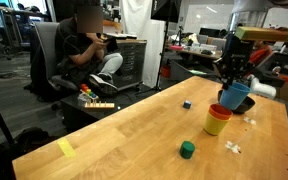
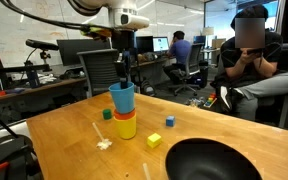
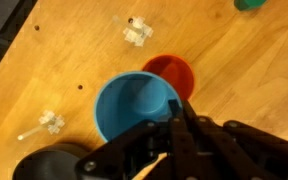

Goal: Put the orange cup inside the yellow cup then place the blue cup inside the orange cup

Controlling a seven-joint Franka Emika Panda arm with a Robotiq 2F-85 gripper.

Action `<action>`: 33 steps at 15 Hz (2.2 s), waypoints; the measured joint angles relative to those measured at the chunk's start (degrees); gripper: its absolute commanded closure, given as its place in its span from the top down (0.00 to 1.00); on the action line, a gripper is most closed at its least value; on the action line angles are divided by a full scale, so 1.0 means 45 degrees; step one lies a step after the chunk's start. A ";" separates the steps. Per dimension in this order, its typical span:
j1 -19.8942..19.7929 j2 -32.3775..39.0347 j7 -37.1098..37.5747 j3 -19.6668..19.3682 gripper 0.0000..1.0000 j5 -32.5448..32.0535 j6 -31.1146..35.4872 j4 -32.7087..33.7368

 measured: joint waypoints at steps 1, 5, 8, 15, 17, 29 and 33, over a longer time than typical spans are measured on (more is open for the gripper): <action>0.0001 0.0119 -0.0094 0.0002 0.01 0.0182 0.0114 0.0000; 0.0012 0.0292 -0.0600 0.0030 0.01 0.0929 0.0278 0.0055; 0.0060 0.0293 -0.0880 0.0098 0.01 0.1297 0.0300 0.0057; 0.0191 0.0374 -0.0994 0.0169 0.01 0.1425 0.0304 0.0053; 0.0191 0.0415 -0.0995 0.0168 0.01 0.1425 0.0303 0.0053; 0.0157 0.0387 -0.0995 -0.0007 0.01 0.1377 0.0304 0.0043; 0.0086 0.0425 -0.1017 -0.0053 0.01 0.1377 0.0304 0.0017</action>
